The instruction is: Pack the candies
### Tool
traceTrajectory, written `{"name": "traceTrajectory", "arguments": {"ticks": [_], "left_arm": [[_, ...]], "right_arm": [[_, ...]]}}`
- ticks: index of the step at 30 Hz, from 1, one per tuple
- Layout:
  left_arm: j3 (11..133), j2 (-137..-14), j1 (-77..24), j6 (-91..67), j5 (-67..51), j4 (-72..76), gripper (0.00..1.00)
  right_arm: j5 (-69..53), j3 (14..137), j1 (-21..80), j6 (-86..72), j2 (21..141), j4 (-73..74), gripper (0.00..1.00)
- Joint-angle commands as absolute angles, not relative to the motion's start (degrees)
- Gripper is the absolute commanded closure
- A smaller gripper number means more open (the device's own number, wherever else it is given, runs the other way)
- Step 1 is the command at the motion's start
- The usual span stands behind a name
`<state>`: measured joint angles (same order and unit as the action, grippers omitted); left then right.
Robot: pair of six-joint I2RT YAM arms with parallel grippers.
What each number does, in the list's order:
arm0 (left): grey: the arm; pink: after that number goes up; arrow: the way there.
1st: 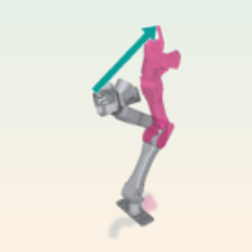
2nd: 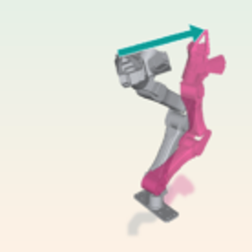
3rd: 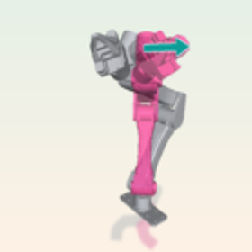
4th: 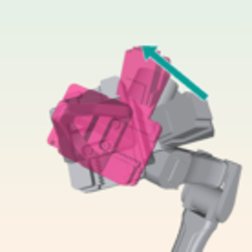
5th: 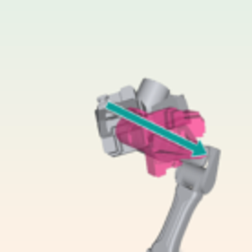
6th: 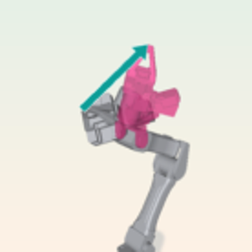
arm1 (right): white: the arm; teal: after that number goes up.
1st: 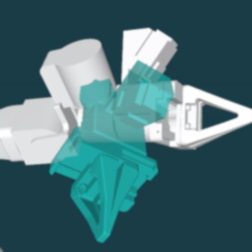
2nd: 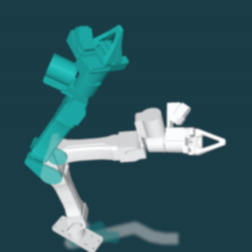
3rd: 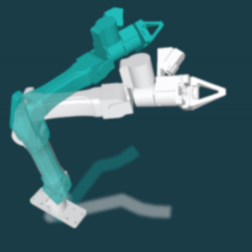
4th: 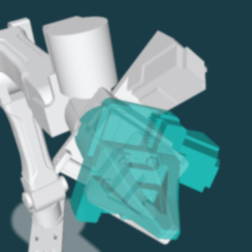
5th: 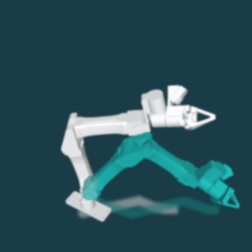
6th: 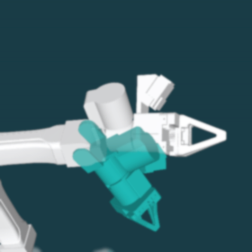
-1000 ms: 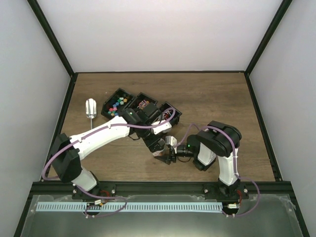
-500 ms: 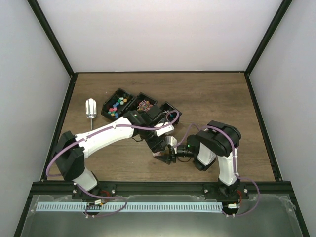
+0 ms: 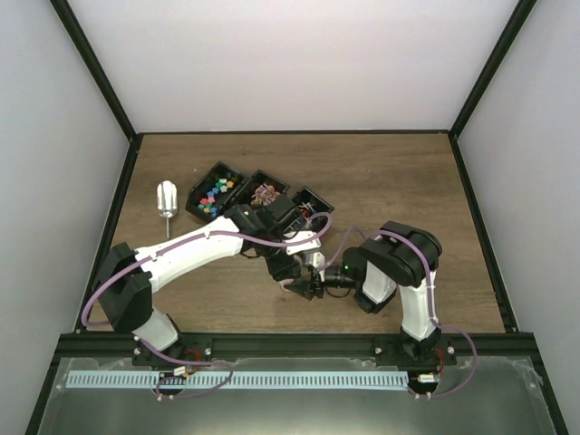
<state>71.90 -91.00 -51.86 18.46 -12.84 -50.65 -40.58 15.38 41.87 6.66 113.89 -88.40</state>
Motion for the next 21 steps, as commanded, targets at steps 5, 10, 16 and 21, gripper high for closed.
{"name": "traceTrajectory", "arguments": {"ticks": [5,10,16,21], "left_arm": [[70.91,-93.83,-50.12,43.86,-13.37,-55.95,0.40],[77.83,-99.56,-47.56,50.89,-17.59,-62.61,0.41],[80.59,-102.85,-47.55,59.74,-17.26,-66.64,0.40],[83.74,-106.57,-47.55,61.75,-16.32,-69.15,0.40]], "right_arm": [[-43.08,15.82,41.97,8.04,115.23,-109.16,0.32],[-43.53,15.65,41.95,8.43,115.06,-109.17,0.34],[-43.68,15.58,41.95,9.03,115.05,-109.16,0.35],[-43.95,15.56,41.95,9.16,115.09,-109.16,0.35]]}}
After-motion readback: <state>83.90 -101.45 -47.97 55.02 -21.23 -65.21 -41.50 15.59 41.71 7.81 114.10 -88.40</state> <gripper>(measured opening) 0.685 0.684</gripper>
